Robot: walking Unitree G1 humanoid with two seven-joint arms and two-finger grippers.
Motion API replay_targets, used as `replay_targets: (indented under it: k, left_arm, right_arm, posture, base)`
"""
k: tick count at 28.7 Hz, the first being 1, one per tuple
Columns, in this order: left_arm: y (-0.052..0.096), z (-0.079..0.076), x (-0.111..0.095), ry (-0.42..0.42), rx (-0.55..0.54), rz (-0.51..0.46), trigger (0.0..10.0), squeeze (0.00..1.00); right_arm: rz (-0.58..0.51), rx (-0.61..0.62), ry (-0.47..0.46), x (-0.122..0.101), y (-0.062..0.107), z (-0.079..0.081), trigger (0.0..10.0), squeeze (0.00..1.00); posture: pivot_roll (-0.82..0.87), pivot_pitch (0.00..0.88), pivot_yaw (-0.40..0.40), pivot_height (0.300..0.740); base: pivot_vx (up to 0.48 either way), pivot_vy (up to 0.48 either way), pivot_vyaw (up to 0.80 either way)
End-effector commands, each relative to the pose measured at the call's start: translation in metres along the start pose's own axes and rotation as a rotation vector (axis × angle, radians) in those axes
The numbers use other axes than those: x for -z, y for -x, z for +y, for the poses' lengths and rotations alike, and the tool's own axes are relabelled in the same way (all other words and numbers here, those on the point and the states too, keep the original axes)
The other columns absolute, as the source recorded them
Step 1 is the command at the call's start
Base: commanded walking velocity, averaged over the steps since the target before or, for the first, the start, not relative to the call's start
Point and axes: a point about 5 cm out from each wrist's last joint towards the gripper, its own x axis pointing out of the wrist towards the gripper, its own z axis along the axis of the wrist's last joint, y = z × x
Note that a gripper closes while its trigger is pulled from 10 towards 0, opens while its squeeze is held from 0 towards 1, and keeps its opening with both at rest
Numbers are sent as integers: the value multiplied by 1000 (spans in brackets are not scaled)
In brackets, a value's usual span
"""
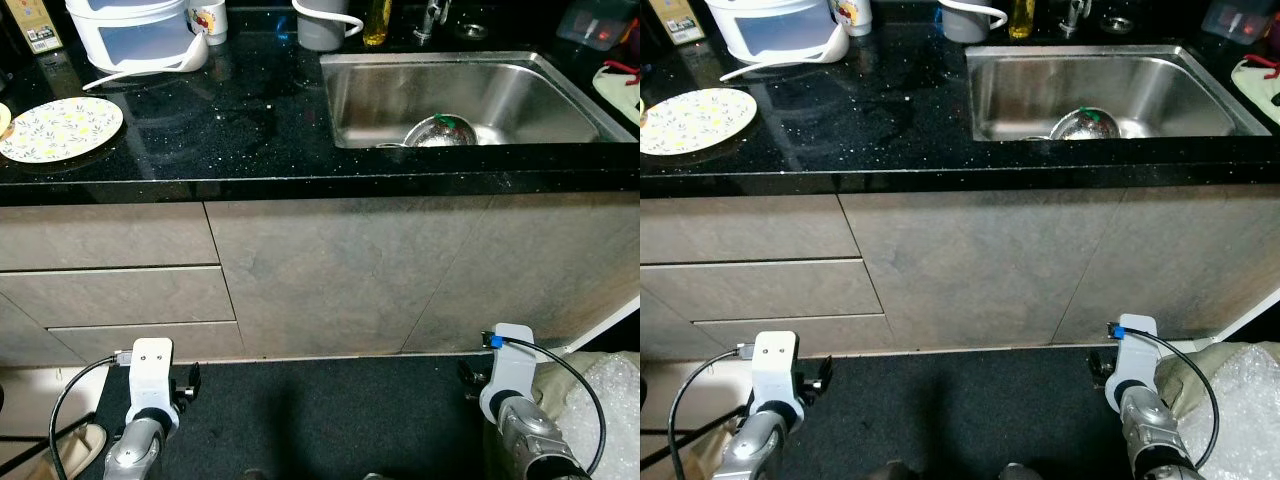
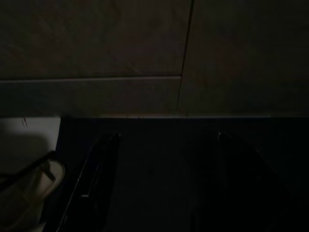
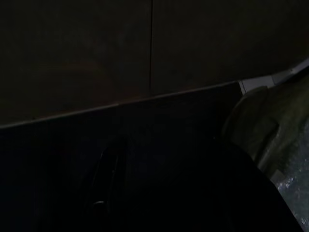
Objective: Kitchen organization
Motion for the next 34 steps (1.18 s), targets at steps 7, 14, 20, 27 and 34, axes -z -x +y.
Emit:
replay_targets:
  k: [7,14,20,27,34]
  left_arm:
    - [-7,-6,9,-135,32,61,10000,0]
    - [-10,-14,14,-243,87,124,10000,0]
    - [-14,-8,11,-229,56,130,10000,0]
    - [-16,-11,9,-244,69,132,10000,0]
    - [-17,-11,9,-236,62,139,10000,0]
  right_arm:
    - [80,-4,106,11,-2,15,10000,0]
    - [172,12,188,21,-1,18,10000,0]
    - [181,-4,234,20,-3,24,10000,0]
    - [177,6,222,17,-4,25,10000,0]
    - [183,7,227,17,-4,25,10000,0]
  posture:
    - [5,49,0,740]
    - [11,48,4,740]
    - [7,32,2,740]
    - [0,13,4,740]
    - [-4,0,-10,740]
  base:
    - [0,0,0]
    - [0,0,0]
    - [0,0,0]
    - [0,0,0]
    - [0,0,0]
